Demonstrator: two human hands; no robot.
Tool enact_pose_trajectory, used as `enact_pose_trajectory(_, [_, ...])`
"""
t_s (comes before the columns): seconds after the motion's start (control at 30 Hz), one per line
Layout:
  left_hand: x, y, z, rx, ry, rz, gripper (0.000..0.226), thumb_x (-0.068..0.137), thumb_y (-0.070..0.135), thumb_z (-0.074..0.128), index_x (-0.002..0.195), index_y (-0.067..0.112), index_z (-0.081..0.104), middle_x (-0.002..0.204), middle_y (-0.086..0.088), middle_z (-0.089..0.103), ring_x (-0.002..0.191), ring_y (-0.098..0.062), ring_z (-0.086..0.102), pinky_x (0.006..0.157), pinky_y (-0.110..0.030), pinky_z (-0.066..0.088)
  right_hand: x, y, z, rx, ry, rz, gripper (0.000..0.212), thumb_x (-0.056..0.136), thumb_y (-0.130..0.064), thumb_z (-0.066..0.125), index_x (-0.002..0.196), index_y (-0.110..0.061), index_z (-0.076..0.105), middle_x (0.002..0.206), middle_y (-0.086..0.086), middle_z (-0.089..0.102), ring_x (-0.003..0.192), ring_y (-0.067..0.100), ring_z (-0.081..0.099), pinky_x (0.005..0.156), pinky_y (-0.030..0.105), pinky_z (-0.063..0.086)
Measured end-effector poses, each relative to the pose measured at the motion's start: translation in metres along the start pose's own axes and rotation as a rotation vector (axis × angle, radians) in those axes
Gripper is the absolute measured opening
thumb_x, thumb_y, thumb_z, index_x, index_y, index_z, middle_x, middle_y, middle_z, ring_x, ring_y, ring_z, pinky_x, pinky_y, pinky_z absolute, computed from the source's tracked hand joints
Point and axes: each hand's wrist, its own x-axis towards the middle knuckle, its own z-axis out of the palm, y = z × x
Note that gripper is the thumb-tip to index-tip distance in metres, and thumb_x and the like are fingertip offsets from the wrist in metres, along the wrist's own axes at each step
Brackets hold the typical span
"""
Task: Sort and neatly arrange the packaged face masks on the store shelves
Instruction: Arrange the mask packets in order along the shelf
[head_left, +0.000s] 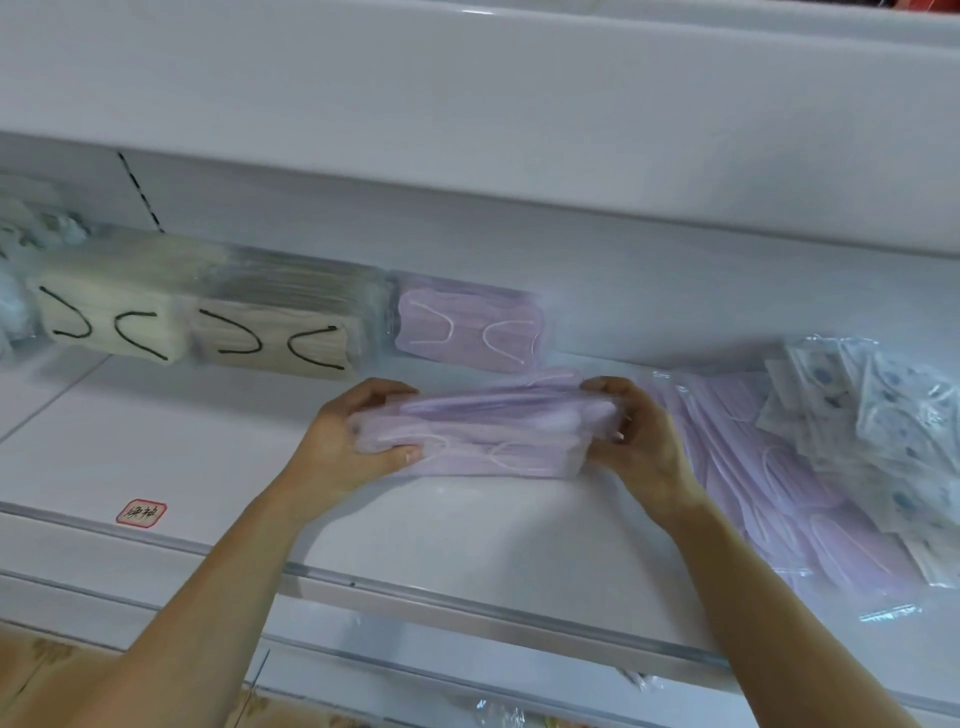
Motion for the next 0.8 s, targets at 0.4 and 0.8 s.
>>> enact_pose_trajectory(0.4, [0.005,0.002,0.022,-0.048,0.05,0.021,0.061,0.061,0.016,0.09,0.116,0.021,0.063,0.11,0.023,0.069,0.104,0.001,0.065,0.089,-0.011,0.046,-0.008,-0.01,0.009,0.082,-0.221,-0.004,0.09,0.06,-0.046,0.084,0.141,-0.031,0.049,0.128,-0.017,0.057,0.111,-0.002,0.055,0.096,0.017,0.041])
enact_pose_trajectory(0.8, [0.0,-0.002,0.017,-0.068,0.033,0.083,0.059,0.073,0.001,0.076,0.123,0.026,0.06,0.119,0.016,0.066,0.113,-0.005,0.063,0.097,-0.015,0.045,-0.011,-0.003,0.024,0.003,-0.08,-0.014,0.057,0.07,-0.001,0.092,0.115,-0.019,0.063,0.1,-0.013,0.074,0.092,0.003,0.068,0.083,0.02,0.051])
